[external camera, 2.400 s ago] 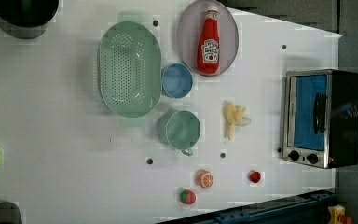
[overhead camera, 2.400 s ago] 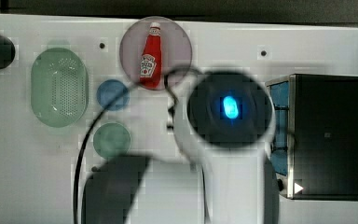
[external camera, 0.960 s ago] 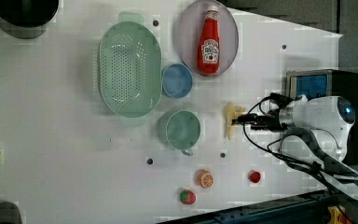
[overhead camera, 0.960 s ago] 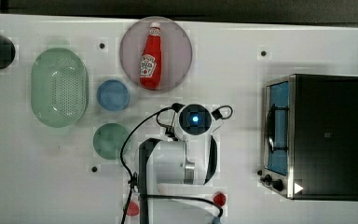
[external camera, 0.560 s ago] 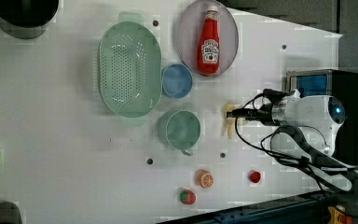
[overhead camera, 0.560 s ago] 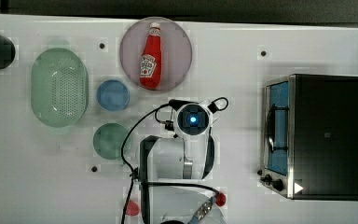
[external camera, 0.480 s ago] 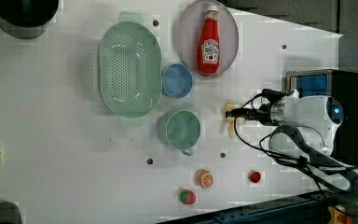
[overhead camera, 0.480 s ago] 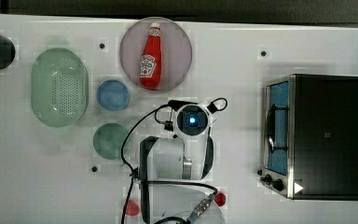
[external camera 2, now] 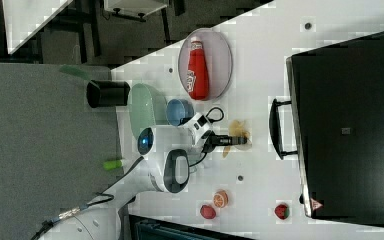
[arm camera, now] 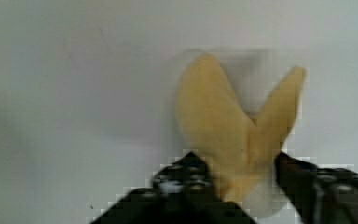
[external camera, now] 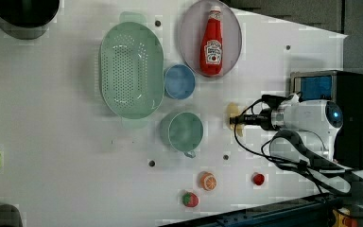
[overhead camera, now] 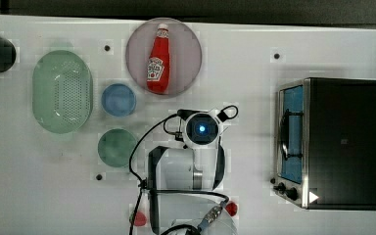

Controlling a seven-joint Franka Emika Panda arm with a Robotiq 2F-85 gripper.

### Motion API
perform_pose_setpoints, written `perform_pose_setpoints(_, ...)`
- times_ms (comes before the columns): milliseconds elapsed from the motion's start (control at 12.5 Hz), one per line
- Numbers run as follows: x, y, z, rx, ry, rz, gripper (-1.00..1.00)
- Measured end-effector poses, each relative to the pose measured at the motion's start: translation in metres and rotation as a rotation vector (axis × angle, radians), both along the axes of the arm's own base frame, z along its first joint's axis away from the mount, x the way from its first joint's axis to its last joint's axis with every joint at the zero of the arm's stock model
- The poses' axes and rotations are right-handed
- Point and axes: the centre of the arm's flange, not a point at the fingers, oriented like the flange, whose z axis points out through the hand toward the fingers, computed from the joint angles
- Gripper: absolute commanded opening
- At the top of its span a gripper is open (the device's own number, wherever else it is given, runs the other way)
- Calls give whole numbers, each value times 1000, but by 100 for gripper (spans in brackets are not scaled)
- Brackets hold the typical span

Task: Pick Banana and place it in mug.

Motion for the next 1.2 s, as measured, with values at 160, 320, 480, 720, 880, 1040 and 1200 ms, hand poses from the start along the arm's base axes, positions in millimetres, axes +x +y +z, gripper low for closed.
perform_pose_setpoints(160,5,0,6,7,-10,-12,-40)
perform_pose_setpoints(320,5,0,16,11,-21,-25,-40)
perform_pose_setpoints(480,5,-6,36,2,-38,-20,-40)
perform_pose_setpoints(720,19,-8,113,-4,-120,-11,-40)
perform_pose_setpoints(880,15,3,177,-2,-91,-18,-40)
perform_pose_setpoints(1040,13,30,240,-8,-96,-36,-40)
perform_pose_setpoints(1200,9,65,290,-12,-130,-41,-40)
